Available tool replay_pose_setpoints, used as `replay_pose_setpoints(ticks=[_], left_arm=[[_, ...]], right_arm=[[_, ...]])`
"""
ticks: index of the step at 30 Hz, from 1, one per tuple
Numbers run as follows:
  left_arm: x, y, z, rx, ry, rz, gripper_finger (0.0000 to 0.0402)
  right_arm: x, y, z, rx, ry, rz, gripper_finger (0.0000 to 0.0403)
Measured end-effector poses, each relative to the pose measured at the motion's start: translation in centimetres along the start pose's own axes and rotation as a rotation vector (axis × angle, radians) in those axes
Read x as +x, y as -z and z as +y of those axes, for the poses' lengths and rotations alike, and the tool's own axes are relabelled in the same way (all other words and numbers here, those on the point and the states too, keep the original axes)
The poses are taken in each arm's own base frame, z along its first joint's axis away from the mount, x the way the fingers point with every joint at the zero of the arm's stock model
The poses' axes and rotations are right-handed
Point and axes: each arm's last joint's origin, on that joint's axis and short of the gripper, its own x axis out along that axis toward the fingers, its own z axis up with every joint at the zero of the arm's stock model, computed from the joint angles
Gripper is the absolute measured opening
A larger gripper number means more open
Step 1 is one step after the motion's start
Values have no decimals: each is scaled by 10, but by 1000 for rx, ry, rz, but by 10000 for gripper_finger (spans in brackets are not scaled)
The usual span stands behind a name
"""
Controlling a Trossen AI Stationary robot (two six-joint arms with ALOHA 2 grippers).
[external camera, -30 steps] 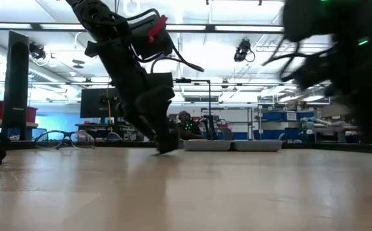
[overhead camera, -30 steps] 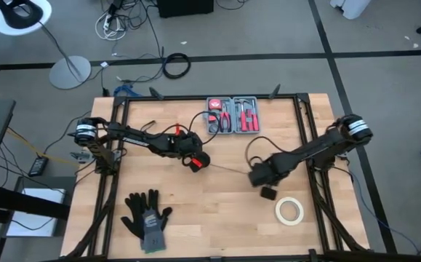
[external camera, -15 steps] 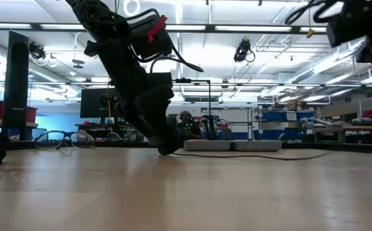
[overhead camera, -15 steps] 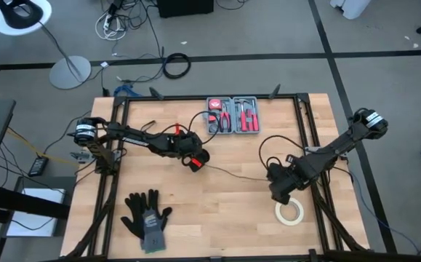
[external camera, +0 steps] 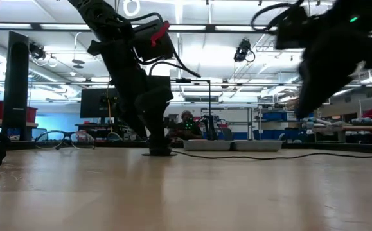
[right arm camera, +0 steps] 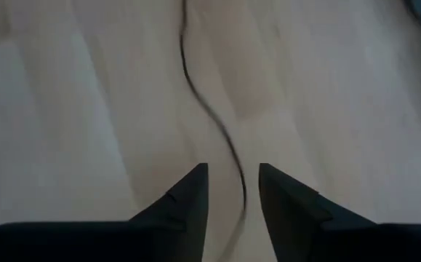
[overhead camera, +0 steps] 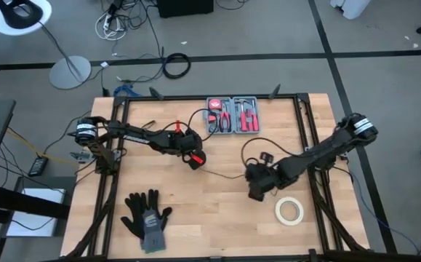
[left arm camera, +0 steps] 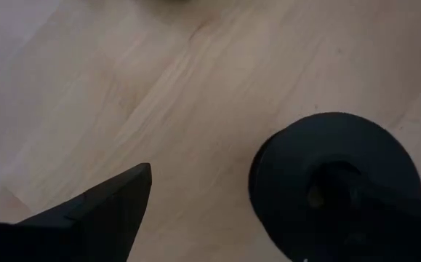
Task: Coil cords
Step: Uncoil the black wire from the black spool
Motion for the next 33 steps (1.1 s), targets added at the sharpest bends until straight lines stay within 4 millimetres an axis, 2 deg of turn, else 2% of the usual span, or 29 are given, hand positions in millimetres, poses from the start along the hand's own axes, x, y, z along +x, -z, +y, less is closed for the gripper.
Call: replay_pose_setpoints(ticks=[9,13,22,33], left_arm=[[1,-1,1,-9,0,-3,392],[1,-1,2,-10,0,-2,392],[0,-3,0,-16,13,-22,392],[-1,-4,0,-16,20,-20,392]], right_arm=[[76,-40,10,-124,-21,-180,128],[96,-52,8,-100,-29,-256,127],[117,-68,0,-14,-62,-352,130],[118,-71,-3,-4,-101,-351,132]])
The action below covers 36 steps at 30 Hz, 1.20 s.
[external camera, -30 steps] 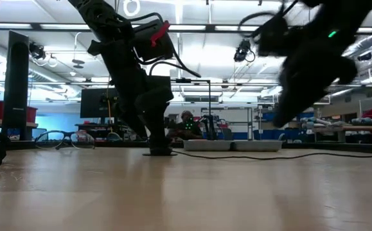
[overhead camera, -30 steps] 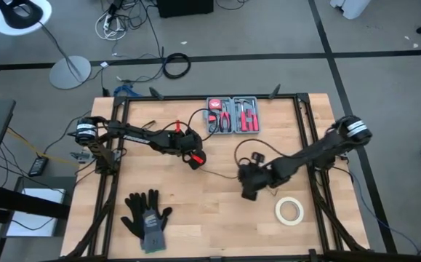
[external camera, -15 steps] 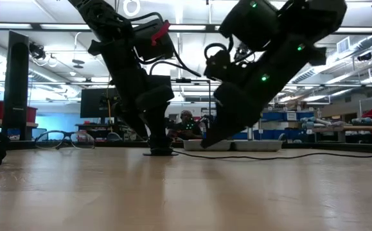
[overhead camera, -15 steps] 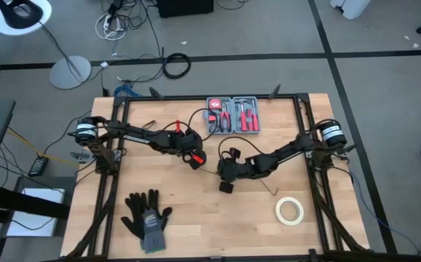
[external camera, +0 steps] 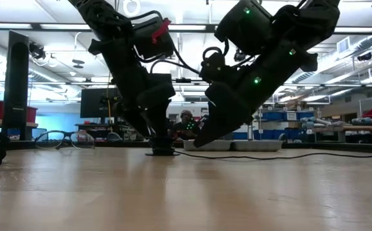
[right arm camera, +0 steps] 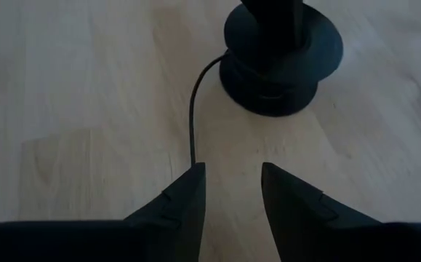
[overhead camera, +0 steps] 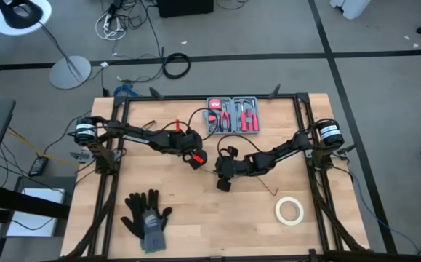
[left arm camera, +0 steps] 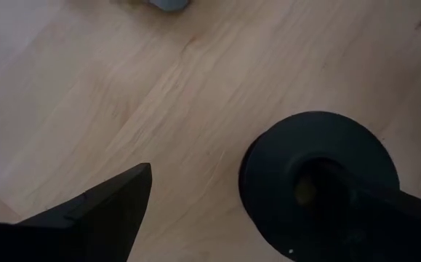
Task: Coil cords
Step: Uncoil the black wire from the black spool
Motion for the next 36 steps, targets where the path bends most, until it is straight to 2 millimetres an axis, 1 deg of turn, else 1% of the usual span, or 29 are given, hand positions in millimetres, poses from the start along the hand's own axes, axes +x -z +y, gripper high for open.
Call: replay_pose_setpoints(ticks=[15,17,23,27,30,32,34,35,36], left_arm=[[-1,0,0,25,1,0,392],[-1,0,0,25,1,-1,392],[-1,1,0,29,-2,6,392],[-1,1,1,31,-5,10,392],[-1,2,1,32,-9,20,392],[-1,2,1,34,-13,24,392],[-1,3,2,36,-32,25,392],[-1,3,3,36,-45,24,392],[-1,4,3,36,-53,27,392]], right_arm=[[0,-4,2,21,-18,-40,134],[5,-2,4,32,-26,-57,134],[31,11,12,38,-93,-117,134],[37,15,14,39,-74,-129,130],[36,16,12,62,-56,-88,106],[34,17,10,58,-61,-56,72],[30,16,9,48,-78,-17,26],[27,17,9,42,-91,8,14],[24,16,9,38,-103,29,11]])
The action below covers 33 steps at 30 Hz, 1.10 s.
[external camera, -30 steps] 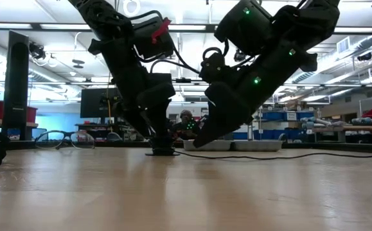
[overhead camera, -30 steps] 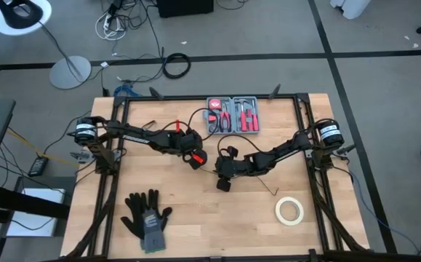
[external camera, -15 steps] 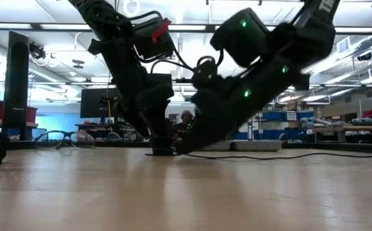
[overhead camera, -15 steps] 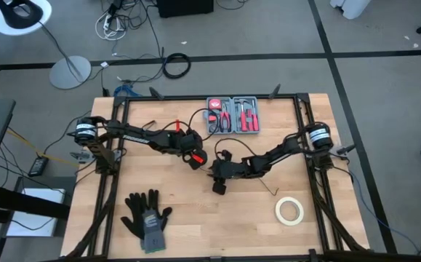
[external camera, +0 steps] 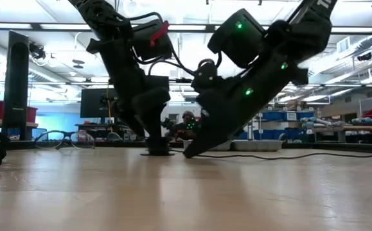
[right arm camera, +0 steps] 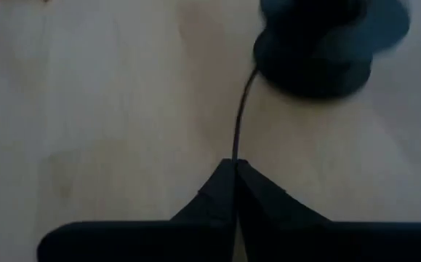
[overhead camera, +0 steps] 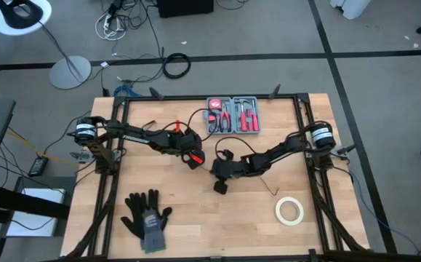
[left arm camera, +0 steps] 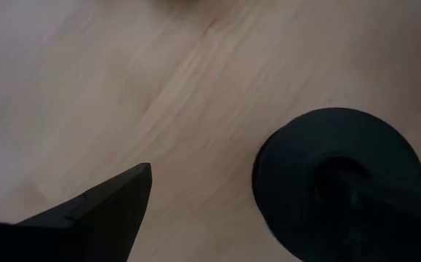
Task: Coil cords
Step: Uncoil the black wire from the black spool
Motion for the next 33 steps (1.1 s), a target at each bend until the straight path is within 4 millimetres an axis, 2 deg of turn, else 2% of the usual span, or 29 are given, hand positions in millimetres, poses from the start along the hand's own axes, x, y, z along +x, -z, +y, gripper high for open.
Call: replay_pose_setpoints(ticks=[4,11,16,21,25,27,33], left_arm=[[0,2,1,3,-19,14,392],[0,2,2,1,-26,18,392],[0,2,2,2,-31,19,392],[-1,1,2,0,-26,14,392],[-1,2,2,3,-33,21,392],[-1,2,2,4,-33,21,392],[0,3,2,-5,-33,21,392]], right_arm=[[-21,2,2,3,-44,142,6],[-75,14,8,-28,-42,427,3],[-118,33,12,-7,16,688,1],[-151,63,16,-26,113,901,1],[-167,80,22,28,130,919,5],[-173,82,26,50,145,878,14],[-182,68,37,43,142,518,51]])
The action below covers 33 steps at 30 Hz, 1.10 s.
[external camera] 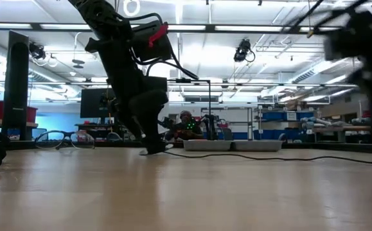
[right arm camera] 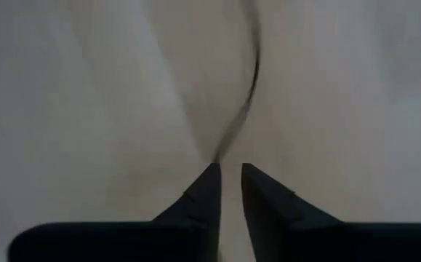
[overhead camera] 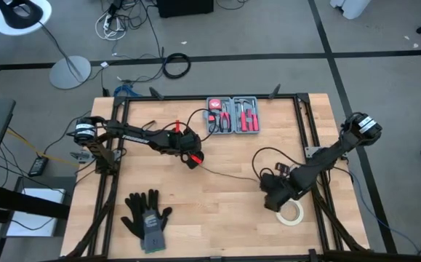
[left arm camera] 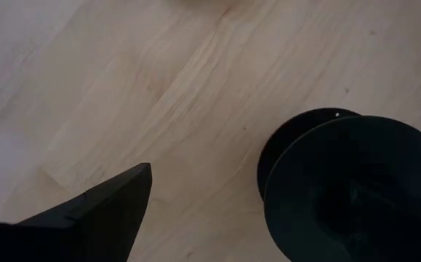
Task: Coil cords
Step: Uncoil the black wire from the black spool
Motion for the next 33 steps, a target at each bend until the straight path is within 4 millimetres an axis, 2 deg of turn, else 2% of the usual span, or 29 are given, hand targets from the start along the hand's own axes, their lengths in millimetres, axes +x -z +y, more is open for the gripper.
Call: replay_pose_setpoints(ticks=[3,7,11,15,18,22,27,33], left_arm=[[0,0,0,-3,2,-2,392],[0,-1,0,-12,4,-6,392],[1,-1,2,-53,12,9,392],[4,-1,9,-133,25,53,392],[5,-3,13,-149,32,66,392],[4,-4,19,-160,35,77,392],[-10,-9,27,-180,34,52,392],[-11,-9,27,-182,36,42,392]], right_arm=[[-1,-14,1,22,43,-205,73],[13,-43,-3,33,73,-337,106],[38,-82,-7,14,52,-458,136],[66,-123,-14,-41,-73,-588,159],[89,-143,-24,-63,-139,-663,170],[110,-161,-31,-64,-142,-699,179],[127,-173,-28,-81,-137,-675,184],[135,-179,-23,-119,-130,-670,184]])
